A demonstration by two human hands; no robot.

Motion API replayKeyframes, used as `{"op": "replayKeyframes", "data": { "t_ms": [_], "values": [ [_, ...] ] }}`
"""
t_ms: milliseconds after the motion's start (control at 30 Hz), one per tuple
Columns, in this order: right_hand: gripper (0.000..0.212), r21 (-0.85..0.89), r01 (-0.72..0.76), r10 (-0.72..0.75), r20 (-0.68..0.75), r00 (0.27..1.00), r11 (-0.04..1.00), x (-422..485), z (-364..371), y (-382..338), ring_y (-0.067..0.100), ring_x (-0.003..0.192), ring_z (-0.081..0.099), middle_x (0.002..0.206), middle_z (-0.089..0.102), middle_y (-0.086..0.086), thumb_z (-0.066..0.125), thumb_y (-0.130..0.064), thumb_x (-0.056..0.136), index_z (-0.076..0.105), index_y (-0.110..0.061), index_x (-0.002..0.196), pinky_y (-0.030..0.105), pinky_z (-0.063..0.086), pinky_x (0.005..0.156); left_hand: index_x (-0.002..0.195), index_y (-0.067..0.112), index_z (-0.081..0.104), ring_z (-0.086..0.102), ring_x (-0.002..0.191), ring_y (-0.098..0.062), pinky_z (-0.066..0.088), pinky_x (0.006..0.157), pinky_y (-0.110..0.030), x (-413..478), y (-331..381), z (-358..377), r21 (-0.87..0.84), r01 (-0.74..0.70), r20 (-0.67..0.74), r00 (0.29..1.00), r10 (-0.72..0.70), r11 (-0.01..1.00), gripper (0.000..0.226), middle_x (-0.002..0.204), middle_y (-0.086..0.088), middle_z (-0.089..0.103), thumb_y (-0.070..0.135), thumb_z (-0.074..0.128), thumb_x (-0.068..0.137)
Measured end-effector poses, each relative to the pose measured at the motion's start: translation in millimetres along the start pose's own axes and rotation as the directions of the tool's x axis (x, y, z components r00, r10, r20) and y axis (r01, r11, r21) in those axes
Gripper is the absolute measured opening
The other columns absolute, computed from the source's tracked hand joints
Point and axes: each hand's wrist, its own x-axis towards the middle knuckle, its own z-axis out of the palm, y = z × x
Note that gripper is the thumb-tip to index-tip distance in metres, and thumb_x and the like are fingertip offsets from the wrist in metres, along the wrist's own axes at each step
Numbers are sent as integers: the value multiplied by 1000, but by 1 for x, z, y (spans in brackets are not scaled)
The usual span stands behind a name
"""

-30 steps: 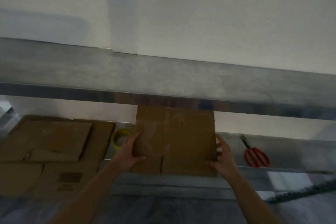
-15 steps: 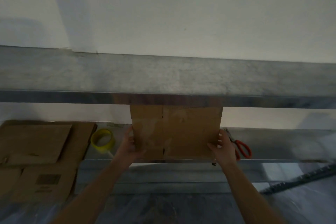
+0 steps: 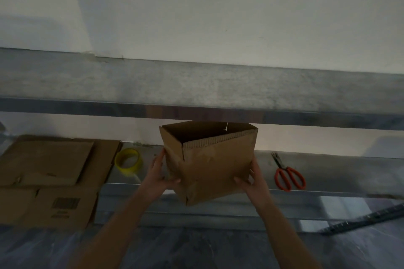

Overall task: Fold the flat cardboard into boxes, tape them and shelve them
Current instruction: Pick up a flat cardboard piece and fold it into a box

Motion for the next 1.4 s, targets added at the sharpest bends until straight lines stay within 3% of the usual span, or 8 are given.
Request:
{"op": "replayKeyframes", "data": {
  "t_ms": [200,367,567,700,900,1100,1300,1400],
  "values": [
    [70,-19,17,-18,-24,1000,1000,-15,6,7,17,128,42,139,41,-10,68,-16,90,28,-40,143,43,45,105,139,51,26,41,128,-7,56,88,-39,-20,10,18,-292,-51,-30,999,44,955,99,136,25,38,-7,73,75],
    [62,-33,13,-14,-37,999,999,-12,-1,-3,22,130,46,139,48,-4,71,-18,88,40,-28,141,48,46,105,139,56,18,36,123,3,48,92,-26,-29,27,21,-175,-91,-25,996,88,980,102,132,36,31,33,85,65],
    [68,0,78,-78,5,997,997,-5,-17,-25,15,122,49,135,49,-9,72,-29,86,35,-33,142,41,47,102,136,58,23,41,111,14,51,70,-9,-23,41,25,-129,-157,-116,983,143,979,91,126,37,36,41,80,67],
    [46,-75,140,-140,17,990,987,-3,-23,-28,18,120,55,122,58,-11,72,-26,86,44,-35,122,27,49,91,134,57,30,45,113,18,51,76,-11,-21,46,25,-117,-203,-142,972,186,972,81,124,39,45,37,77,72],
    [76,-149,168,-157,83,984,974,-3,-21,-36,15,126,52,133,51,-13,71,-29,87,26,-31,147,37,49,103,140,43,37,43,129,-10,48,101,-41,-15,43,31,-93,-209,-184,964,189,973,69,142,12,43,42,69,79],
    [75,-79,270,-249,208,946,960,-23,-4,-24,-5,137,32,153,28,-18,64,-43,87,24,-47,150,17,39,106,124,35,57,37,126,12,42,95,-10,-22,24,20,-21,-273,-110,957,269,962,50,146,18,31,28,73,77],
    [39,-40,138,-134,84,987,990,-20,5,-36,9,128,44,132,43,-25,62,-64,75,58,-50,112,16,42,92,120,39,63,48,126,-3,49,94,-22,-34,22,10,-151,-232,-17,972,233,961,36,141,17,44,29,68,86],
    [53,30,165,-165,7,986,986,-19,6,-41,-4,116,52,126,51,-31,68,-50,81,47,-52,130,10,50,80,109,36,68,57,115,-10,53,89,-23,-35,31,14,-180,-200,-71,979,190,963,25,123,15,59,29,67,84]
  ]
}}
